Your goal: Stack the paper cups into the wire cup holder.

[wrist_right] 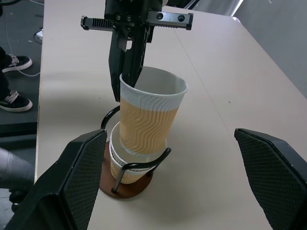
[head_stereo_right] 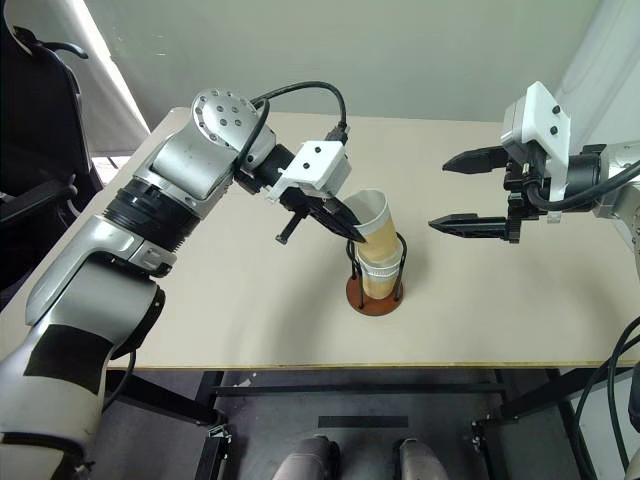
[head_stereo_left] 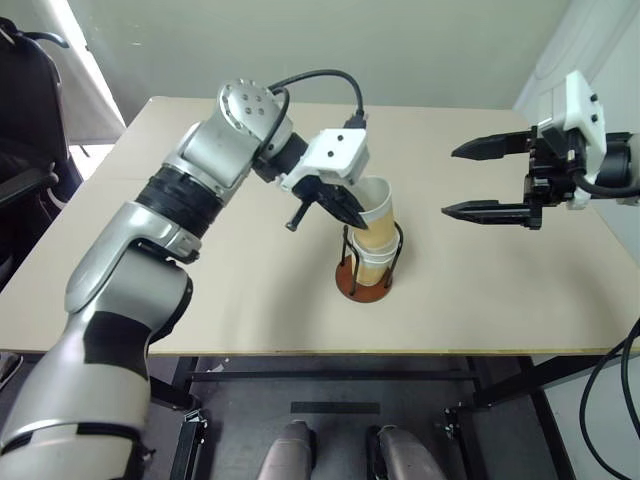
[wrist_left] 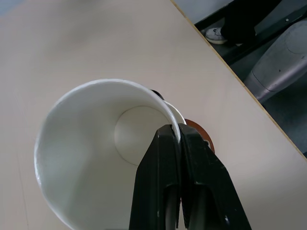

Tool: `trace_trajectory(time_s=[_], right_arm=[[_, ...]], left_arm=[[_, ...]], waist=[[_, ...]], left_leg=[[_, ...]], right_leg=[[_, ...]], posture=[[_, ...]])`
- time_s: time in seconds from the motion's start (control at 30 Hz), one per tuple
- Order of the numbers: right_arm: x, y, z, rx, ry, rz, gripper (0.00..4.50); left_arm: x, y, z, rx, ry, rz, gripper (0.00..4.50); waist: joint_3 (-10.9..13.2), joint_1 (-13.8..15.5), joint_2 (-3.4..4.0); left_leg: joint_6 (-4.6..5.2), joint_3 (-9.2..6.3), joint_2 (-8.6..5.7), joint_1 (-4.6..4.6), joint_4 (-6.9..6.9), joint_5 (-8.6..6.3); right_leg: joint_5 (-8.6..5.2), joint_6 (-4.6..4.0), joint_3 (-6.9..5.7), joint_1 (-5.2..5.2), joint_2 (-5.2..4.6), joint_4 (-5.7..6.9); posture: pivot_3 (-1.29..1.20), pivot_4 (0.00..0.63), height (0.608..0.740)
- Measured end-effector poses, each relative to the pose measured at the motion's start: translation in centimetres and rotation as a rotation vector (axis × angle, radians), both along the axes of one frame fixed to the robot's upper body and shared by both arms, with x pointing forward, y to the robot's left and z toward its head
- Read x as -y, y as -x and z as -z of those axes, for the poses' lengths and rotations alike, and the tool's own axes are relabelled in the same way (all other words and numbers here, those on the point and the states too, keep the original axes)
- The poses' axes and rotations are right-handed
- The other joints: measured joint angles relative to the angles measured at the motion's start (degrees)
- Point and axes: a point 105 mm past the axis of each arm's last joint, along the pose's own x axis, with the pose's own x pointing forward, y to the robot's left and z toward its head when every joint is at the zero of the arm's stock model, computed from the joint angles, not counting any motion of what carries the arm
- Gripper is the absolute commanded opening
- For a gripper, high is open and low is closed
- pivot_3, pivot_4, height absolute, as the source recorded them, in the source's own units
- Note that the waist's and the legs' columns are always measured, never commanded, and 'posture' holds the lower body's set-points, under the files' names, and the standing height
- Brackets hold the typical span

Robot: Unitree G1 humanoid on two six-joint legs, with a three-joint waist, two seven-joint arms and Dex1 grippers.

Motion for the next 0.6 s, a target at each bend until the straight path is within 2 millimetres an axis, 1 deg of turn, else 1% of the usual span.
trace_trajectory(time_s=[0.27,0.3,0.33,0.37,0.5,0.53,0.6], right_arm=[[0.2,0.0,0.2,-0.007,0.003,0.007,4.35],[0.2,0.0,0.2,-0.007,0.003,0.008,4.35],[0.2,0.0,0.2,-0.007,0.004,0.009,4.35],[0.2,-0.1,0.2,-0.006,0.004,0.01,4.35],[0.7,-0.2,0.2,-0.009,0.005,0.025,4.35],[0.8,-0.3,0.2,-0.011,0.003,0.029,4.35],[0.9,-0.4,0.2,-0.012,0.001,0.032,4.35]], left_arm=[[0.8,-0.2,1.0,-0.021,-0.008,0.013,0.06],[0.9,-0.3,1.2,-0.021,-0.012,0.011,0.43],[1.0,-0.4,1.3,-0.022,-0.016,0.01,0.59],[1.0,-0.4,1.5,-0.019,-0.02,0.01,0.9],[0.9,-0.6,1.5,-0.007,-0.022,0.011,2.28],[0.9,-0.7,1.5,-0.006,-0.019,0.008,2.69],[0.8,-0.8,1.4,-0.005,-0.014,0.001,3.34]], waist=[[0.0,0.1,0.0],[0.0,0.1,0.0],[0.0,0.1,0.0],[0.0,0.1,0.0],[0.0,0.1,0.0],[0.0,0.1,0.0],[0.0,0.1,0.0]], left_leg=[[0.02,0.0,-0.01,0.0,0.0,-0.03],[0.02,0.01,-0.01,0.0,0.0,-0.04],[0.03,0.01,-0.01,0.0,0.0,-0.05],[0.03,0.0,0.0,0.0,0.0,-0.07],[0.04,0.01,0.0,0.0,0.0,-0.08],[0.04,0.0,0.0,0.0,0.0,-0.09],[0.04,0.01,-0.01,0.0,0.0,-0.1]], right_leg=[[0.0,0.01,0.0,0.01,-0.01,0.0],[0.0,0.01,0.0,0.02,-0.01,0.0],[0.0,0.02,0.0,0.02,-0.01,-0.01],[0.0,0.02,0.0,0.02,-0.01,-0.01],[0.0,0.03,0.0,0.02,0.0,-0.01],[0.0,0.03,0.01,0.02,0.0,-0.01],[0.0,0.04,0.0,0.02,0.0,-0.01]], posture=[[0.0,0.15,0.74],[0.0,0.15,0.74],[0.0,0.15,0.74],[0.0,0.15,0.74],[0.0,0.15,0.74],[0.0,0.15,0.74],[0.0,0.15,0.74]])
